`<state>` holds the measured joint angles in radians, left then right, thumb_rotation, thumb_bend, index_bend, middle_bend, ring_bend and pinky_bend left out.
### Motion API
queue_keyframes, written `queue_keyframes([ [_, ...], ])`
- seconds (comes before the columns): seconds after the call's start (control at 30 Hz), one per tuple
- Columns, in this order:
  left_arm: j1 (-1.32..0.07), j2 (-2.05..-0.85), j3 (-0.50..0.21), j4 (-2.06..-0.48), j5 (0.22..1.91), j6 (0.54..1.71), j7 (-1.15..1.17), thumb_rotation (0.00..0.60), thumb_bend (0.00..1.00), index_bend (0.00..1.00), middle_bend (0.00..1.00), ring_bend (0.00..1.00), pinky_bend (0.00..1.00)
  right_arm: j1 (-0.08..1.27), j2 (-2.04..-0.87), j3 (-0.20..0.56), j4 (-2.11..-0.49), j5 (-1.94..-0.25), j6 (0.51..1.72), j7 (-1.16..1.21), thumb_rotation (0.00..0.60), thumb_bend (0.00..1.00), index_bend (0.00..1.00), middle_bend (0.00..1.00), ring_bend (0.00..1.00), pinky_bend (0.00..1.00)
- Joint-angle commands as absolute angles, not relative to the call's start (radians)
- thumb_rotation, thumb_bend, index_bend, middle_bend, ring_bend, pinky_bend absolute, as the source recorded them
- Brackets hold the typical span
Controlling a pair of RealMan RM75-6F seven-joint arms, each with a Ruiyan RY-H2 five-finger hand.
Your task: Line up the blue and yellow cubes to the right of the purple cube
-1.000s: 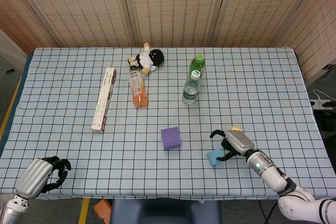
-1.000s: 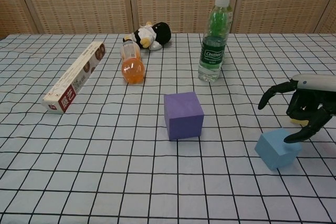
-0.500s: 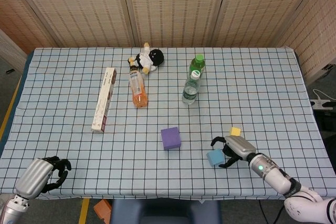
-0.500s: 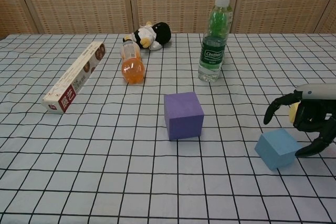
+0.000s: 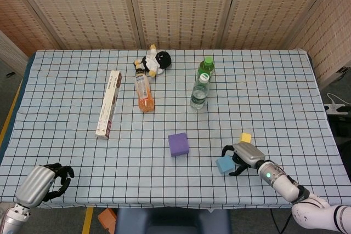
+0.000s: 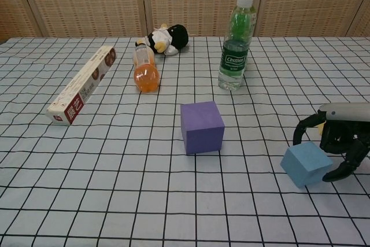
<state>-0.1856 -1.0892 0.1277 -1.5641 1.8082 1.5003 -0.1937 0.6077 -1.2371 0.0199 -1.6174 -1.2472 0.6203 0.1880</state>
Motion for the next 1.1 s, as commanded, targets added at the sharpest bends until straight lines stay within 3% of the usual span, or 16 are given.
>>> queue_keyframes([
  [0.03, -0.185, -1.089, 0.127, -1.563, 1.808, 1.501, -0.195, 0.600, 0.50, 0.53, 0.67, 0.54, 0.68, 0.608, -1.257, 0.018, -1.607, -1.230, 0.637, 0.159, 0.600, 0.00, 0.45, 0.93, 0.81, 1.00],
  [0.23, -0.185, -1.088, 0.127, -1.563, 1.810, 1.504, -0.197, 0.600, 0.50, 0.53, 0.67, 0.54, 0.68, 0.589, -1.296, 0.023, -1.593, -1.210, 0.710, 0.105, 0.600, 0.00, 0.61, 0.95, 0.83, 1.00],
  [0.4, -0.185, -1.088, 0.128, -1.563, 1.810, 1.503, -0.196, 0.600, 0.50, 0.53, 0.67, 0.54, 0.68, 0.571, -1.317, 0.033, -1.593, -1.205, 0.762, 0.091, 0.600, 0.06, 0.68, 0.96, 0.84, 1.00],
  [0.7, -0.185, -1.088, 0.129, -1.566, 1.812, 1.501, -0.192, 0.600, 0.50, 0.53, 0.67, 0.54, 0.68, 0.552, -1.406, 0.078, -1.522, -1.244, 0.863, 0.123, 0.600, 0.06, 0.69, 0.96, 0.84, 1.00],
  [1.1, -0.184, -1.087, 0.130, -1.565, 1.818, 1.508, -0.199, 0.600, 0.50, 0.53, 0.67, 0.54, 0.68, 0.594, -1.530, 0.117, -1.393, -1.269, 0.825, 0.229, 0.600, 0.06, 0.69, 0.96, 0.84, 1.00],
])
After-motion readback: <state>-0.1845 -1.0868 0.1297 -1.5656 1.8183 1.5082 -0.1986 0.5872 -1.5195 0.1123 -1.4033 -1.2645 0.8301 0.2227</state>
